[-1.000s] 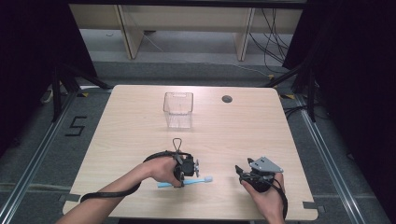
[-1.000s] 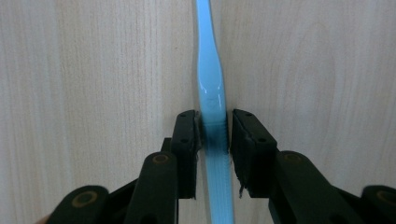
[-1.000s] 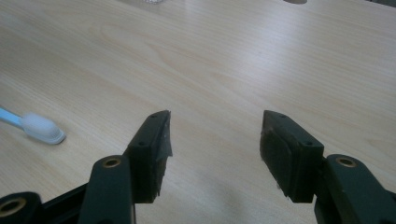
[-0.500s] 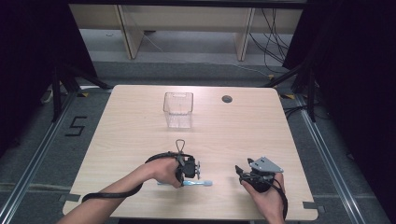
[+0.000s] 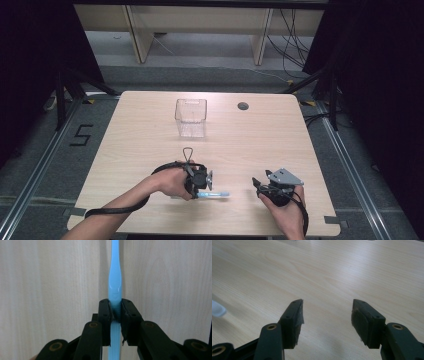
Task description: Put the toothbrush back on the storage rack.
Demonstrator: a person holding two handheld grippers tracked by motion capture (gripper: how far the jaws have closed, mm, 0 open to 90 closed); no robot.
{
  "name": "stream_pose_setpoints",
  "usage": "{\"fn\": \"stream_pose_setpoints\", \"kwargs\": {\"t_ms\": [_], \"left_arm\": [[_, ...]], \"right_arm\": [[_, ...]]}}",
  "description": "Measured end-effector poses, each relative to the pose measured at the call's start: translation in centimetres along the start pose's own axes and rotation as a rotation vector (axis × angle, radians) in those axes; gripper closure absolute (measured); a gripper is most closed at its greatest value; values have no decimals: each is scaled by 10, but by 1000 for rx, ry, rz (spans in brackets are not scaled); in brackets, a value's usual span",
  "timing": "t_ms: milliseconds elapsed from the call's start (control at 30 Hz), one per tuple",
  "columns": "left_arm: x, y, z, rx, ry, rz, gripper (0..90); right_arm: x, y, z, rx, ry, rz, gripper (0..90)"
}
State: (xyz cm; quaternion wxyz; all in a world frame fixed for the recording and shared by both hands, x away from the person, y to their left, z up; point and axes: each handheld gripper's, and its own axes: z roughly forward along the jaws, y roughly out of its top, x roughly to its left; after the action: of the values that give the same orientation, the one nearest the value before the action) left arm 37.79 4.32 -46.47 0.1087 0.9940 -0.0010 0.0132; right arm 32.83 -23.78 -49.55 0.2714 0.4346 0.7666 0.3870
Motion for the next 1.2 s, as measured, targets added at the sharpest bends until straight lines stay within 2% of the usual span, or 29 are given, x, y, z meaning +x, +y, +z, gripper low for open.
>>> {"fn": "stream_pose_setpoints", "kwargs": {"t_ms": [33, 67, 100, 133, 167, 200, 233, 267, 333, 400, 433, 467, 533, 667, 733, 867, 1000, 1067, 1133, 1167, 1200], "left_arm": [[1, -2, -3, -21, 2, 2, 783], [2, -4, -6, -44, 6, 6, 783], [3, -7, -8, -72, 12, 4, 783], [4, -9, -11, -106, 21, 0, 783], [4, -9, -11, -106, 21, 0, 782], [5, -15, -15, -166, 38, -14, 783], [6, -18, -16, -191, 41, -29, 783], [7, -20, -18, -214, 51, -31, 783], [8, -26, -21, -271, 67, -49, 783], [9, -32, -24, -334, 83, -69, 783], [9, -35, -26, -363, 93, -72, 783], [8, -37, -27, -417, 100, -97, 783], [11, -44, -32, -462, 122, -84, 783], [11, -54, -36, -607, 150, -122, 783], [11, -58, -37, -659, 169, -145, 783], [14, -66, -39, -759, 205, -150, 783], [14, -73, -39, -880, 229, -207, 784], [14, -77, -40, -934, 250, -228, 784], [13, -79, -41, -977, 264, -251, 784], [13, -79, -41, -977, 264, -251, 784], [14, -83, -42, -1027, 290, -273, 784]], "right_arm": [[1, 0, 0, 8, 18, 18, 436], [0, 0, 0, 6, 20, 14, 436], [0, 0, 0, 2, 8, 9, 436], [1, 0, -1, 4, 2, 33, 436], [1, 0, -1, 4, 2, 33, 436], [1, -1, -1, 4, 1, 40, 436], [0, 0, 0, -2, 2, 23, 436], [2, -1, -1, 7, -1, 51, 436], [2, -1, 0, 0, -1, 33, 436], [4, -1, 0, 15, 10, 59, 436], [4, -1, 0, 14, 10, 56, 436], [3, -1, 1, 3, 0, 38, 436], [2, -1, 1, 1, -1, 29, 436], [2, -1, 1, -3, -2, 24, 436], [3, -2, 1, 1, -2, 35, 436], [3, -2, 2, -3, -1, 22, 437], [3, -2, 2, -3, -2, 31, 437], [2, -2, 1, -8, -10, 13, 437], [2, -2, 2, -9, -9, 14, 436], [2, -2, 2, -9, -9, 14, 436], [3, -2, 2, -5, -5, 33, 436]]}}
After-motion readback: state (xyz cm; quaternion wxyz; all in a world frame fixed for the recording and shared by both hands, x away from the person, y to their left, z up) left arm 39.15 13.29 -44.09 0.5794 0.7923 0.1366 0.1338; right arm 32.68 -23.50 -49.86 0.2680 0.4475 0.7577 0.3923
